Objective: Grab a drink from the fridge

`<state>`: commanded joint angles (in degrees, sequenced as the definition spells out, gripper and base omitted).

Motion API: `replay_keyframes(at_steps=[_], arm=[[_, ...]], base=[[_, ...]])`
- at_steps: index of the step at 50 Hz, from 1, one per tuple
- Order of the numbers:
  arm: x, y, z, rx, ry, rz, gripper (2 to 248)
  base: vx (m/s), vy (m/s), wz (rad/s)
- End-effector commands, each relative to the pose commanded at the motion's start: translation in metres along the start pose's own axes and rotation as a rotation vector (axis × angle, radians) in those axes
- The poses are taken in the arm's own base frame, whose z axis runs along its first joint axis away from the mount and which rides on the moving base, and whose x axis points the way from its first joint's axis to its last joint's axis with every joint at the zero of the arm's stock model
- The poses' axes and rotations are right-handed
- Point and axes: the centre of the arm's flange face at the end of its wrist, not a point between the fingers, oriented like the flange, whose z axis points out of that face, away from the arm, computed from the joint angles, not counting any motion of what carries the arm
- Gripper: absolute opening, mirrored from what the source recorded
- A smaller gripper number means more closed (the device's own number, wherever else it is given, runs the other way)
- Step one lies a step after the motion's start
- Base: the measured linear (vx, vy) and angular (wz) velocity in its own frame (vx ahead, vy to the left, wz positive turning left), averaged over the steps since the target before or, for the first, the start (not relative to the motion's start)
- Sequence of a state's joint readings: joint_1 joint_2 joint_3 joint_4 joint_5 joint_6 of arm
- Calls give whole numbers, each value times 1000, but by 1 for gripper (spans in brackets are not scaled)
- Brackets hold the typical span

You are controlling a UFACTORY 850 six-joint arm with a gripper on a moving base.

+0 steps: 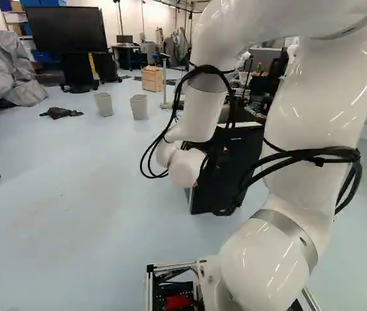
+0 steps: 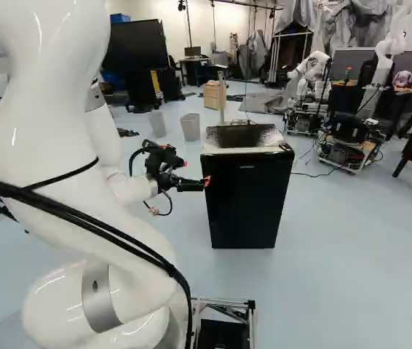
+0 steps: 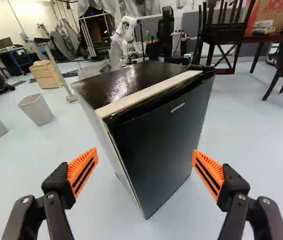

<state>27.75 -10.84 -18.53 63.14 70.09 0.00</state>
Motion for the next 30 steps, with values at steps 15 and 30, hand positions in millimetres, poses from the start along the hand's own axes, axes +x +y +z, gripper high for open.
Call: replay_keyframes(at_steps=[15,30], arm=[[-4,-24,-3,29,5,1,247],[-8,-53,1,57,9,8,247]], base=[[0,0,0],[0,0,0]])
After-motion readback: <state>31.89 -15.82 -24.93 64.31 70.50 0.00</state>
